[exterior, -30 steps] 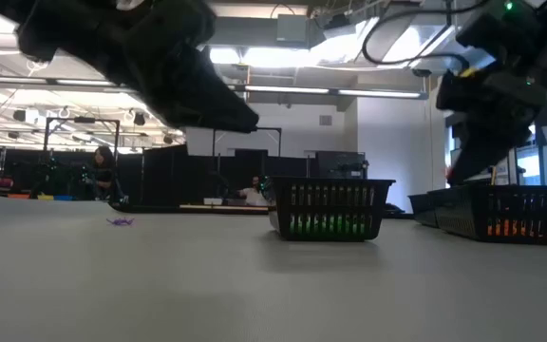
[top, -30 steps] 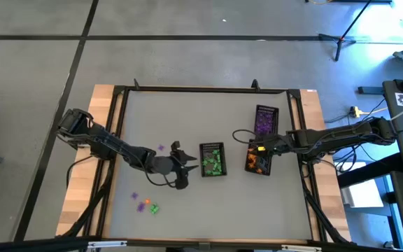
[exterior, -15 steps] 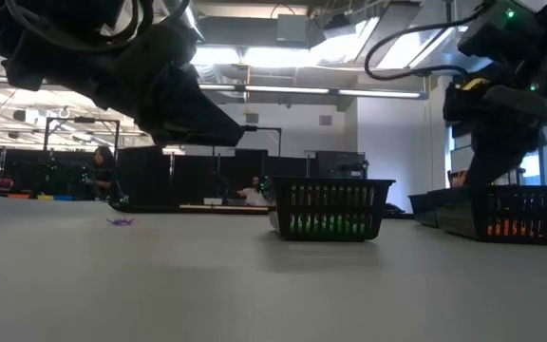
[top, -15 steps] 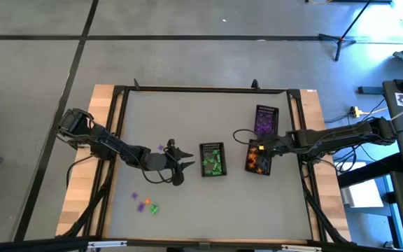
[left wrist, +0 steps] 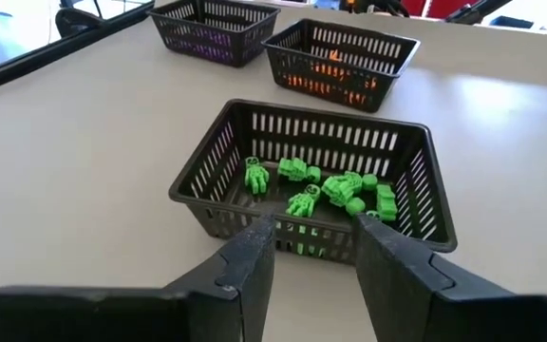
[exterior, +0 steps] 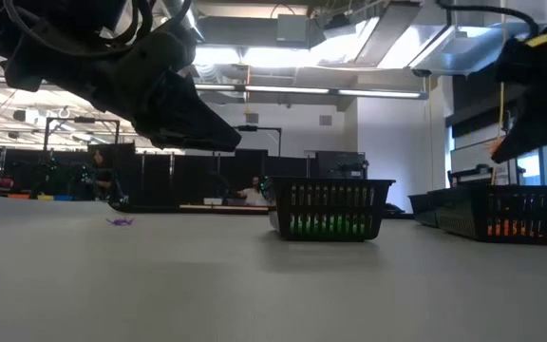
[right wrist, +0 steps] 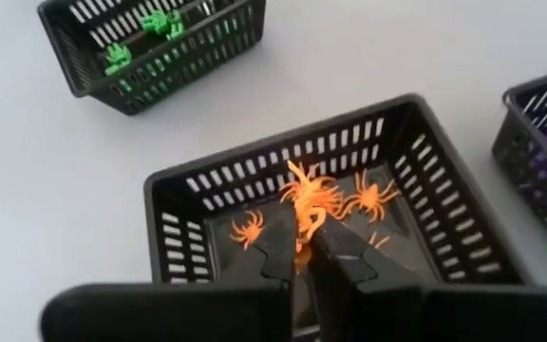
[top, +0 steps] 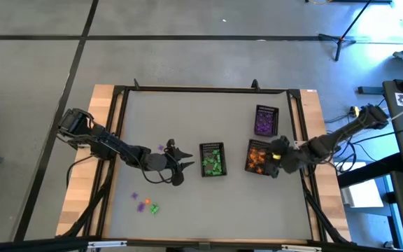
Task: Sort Halloween decoration
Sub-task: Put the top orange spider toy into the bottom right bin, then put the purple spider toy into the top bin
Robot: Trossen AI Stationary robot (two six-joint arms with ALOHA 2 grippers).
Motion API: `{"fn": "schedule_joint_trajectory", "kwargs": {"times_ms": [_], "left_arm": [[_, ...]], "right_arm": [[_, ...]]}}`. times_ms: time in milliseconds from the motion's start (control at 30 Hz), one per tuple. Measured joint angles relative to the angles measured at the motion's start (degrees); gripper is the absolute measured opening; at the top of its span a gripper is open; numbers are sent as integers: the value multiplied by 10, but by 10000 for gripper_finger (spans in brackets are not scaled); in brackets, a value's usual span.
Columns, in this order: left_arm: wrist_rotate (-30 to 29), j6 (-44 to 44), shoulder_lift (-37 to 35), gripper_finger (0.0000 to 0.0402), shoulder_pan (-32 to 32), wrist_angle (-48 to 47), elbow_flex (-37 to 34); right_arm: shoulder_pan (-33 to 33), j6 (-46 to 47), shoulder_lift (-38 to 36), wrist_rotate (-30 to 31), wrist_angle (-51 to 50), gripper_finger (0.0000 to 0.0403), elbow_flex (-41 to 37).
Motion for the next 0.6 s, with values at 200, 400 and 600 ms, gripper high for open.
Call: {"fn": "schedule_joint_trajectory", "kwargs": {"times_ms": [200,400,600], "left_arm": [[0,0,0,134,7,0,0],[0,0,0,134,13,2,0],[0,-23,-18,134,13,-34,7]], "right_arm": [[40,4,-2,40,42,29,-20],[39,-25,8,35,67,107,-20],[39,-42,8,58,102,189,-20]]}}
